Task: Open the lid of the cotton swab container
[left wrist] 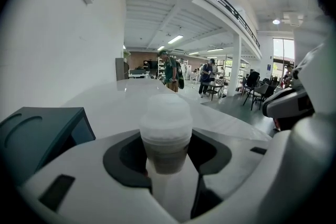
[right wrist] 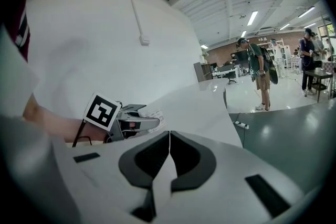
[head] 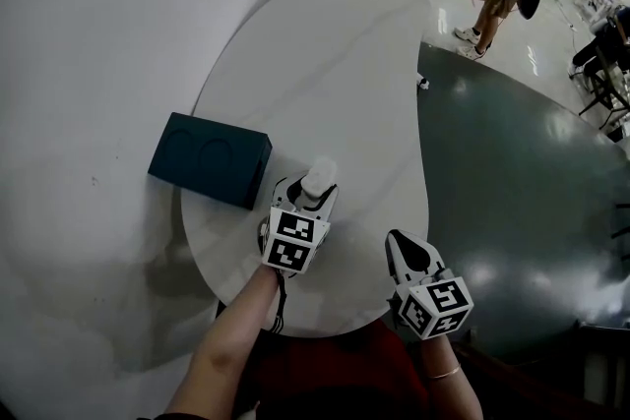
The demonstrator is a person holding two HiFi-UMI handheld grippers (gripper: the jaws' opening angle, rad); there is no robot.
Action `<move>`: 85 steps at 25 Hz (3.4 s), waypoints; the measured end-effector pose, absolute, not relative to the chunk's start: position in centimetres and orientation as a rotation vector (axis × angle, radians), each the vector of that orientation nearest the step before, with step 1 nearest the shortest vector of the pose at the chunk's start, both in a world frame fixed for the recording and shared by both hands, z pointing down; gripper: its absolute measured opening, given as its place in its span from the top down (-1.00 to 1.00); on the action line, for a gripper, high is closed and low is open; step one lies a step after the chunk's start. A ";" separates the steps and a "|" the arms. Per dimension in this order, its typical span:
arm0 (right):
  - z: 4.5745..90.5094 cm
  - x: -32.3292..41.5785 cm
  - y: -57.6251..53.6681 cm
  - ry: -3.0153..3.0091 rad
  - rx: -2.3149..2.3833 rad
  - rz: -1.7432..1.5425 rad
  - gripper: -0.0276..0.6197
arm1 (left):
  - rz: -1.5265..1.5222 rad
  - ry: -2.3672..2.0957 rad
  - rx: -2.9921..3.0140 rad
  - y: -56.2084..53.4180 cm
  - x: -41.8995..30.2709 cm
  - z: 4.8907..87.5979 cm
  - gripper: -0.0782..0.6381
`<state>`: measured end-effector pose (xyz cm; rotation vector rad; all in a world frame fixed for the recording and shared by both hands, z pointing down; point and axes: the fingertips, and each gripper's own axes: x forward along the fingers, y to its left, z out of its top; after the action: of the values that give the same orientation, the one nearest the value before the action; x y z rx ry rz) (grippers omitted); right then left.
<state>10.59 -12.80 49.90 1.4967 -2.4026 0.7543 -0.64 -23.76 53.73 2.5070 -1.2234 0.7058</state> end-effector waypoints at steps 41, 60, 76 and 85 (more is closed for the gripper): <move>41.3 2.8 -10.3 -2.476 0.925 0.100 0.86 | 0.817 -0.742 2.858 -12.8 2.0 48.0 0.16; 41.8 1.5 -9.2 -2.196 0.313 -0.477 0.52 | 0.885 -0.713 2.839 -11.9 2.9 48.4 0.16; 44.3 2.7 -9.4 -1.880 -0.029 -0.638 0.31 | 0.928 -0.694 2.841 -11.6 4.8 48.6 0.16; 45.3 2.6 -10.5 -1.807 -0.089 -0.639 0.31 | 0.956 -0.698 2.859 -11.9 4.9 49.1 0.16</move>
<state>2.59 -10.46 45.26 -0.0892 -1.8070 -0.6385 4.86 -11.89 49.10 2.8591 -0.6976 0.9561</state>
